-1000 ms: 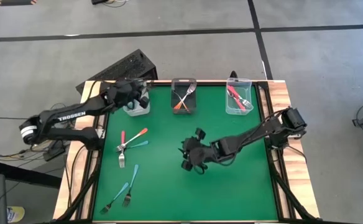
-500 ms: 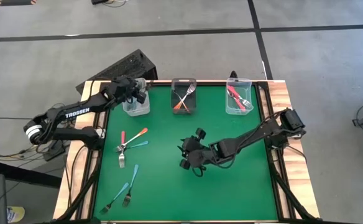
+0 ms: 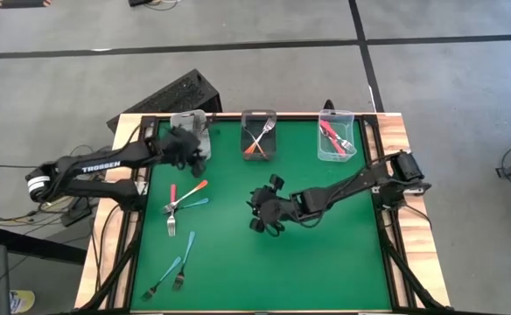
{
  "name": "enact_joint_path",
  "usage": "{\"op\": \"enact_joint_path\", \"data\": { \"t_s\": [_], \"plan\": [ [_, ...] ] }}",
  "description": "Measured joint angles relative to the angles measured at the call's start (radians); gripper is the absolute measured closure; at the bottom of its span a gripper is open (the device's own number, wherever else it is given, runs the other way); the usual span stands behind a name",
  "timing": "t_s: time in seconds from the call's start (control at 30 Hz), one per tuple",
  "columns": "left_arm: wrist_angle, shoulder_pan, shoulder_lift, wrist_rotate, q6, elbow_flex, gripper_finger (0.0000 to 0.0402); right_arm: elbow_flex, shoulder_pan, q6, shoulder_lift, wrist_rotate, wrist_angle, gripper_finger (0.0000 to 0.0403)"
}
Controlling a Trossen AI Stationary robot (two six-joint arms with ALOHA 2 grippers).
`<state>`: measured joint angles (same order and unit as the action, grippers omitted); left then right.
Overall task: Sort silverware by color (type)
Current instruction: Put the orange fork into the black bin
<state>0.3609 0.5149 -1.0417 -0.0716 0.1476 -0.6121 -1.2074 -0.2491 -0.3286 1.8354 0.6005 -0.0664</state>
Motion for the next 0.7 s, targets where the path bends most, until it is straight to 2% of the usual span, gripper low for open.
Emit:
{"op": "enact_joint_path", "data": {
  "t_s": [0.2, 0.33, 0.43, 0.7],
  "plan": [
    [0.199, -0.233, 0.029, -0.169, 0.126, 0.030, 0.0288, -0.014, 0.037, -0.010, 0.085, -0.038, 0.023, 0.0230],
    [0.266, -0.342, 0.006, -0.148, 0.247, 0.052, 0.0296, -0.023, 0.044, -0.011, 0.088, -0.084, 0.047, 0.0230],
    [0.299, -0.406, 0.002, -0.143, 0.319, 0.070, 0.0297, -0.024, 0.036, 0.010, 0.081, -0.077, 0.057, 0.0230],
    [0.469, -0.485, -0.023, -0.139, 0.463, 0.076, 0.0297, -0.023, 0.030, 0.075, 0.067, -0.077, 0.086, 0.0230]
  ]
}}
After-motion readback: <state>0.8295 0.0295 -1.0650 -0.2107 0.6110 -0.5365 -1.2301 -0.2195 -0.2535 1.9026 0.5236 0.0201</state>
